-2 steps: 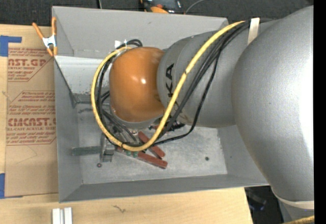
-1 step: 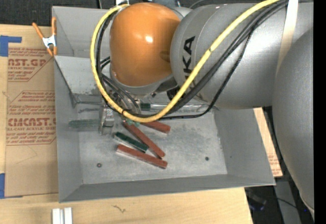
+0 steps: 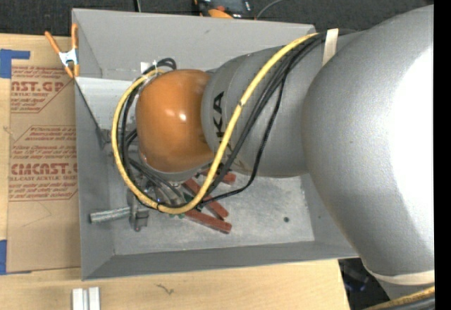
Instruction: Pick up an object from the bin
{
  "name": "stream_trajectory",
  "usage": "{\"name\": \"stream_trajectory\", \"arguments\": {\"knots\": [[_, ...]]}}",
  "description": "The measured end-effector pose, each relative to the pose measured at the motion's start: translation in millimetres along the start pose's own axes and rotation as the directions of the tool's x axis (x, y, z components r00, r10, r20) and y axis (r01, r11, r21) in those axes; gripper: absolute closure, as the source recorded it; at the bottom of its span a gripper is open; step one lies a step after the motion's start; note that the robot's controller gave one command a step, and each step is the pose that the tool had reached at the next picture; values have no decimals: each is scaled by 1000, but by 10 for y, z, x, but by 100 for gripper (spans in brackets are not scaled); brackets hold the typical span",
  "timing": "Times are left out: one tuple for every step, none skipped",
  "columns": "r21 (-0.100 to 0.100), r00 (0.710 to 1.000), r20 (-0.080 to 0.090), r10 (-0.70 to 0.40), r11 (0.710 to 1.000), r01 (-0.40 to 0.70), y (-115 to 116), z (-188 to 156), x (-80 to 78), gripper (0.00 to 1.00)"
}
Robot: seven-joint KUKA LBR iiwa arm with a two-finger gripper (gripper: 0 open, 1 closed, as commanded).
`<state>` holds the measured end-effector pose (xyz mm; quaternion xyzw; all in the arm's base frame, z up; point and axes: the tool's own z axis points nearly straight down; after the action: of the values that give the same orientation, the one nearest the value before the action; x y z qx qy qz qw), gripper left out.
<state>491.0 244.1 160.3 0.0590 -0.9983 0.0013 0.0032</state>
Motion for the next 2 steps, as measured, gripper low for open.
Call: {"name": "stream_trajectory", "arguments": {"knots": [[-5,1000,18,8,1000,-8,-167,-940,-348,100],[-1,990,0,143,990,-143,-333,-66,-141,100]]}}
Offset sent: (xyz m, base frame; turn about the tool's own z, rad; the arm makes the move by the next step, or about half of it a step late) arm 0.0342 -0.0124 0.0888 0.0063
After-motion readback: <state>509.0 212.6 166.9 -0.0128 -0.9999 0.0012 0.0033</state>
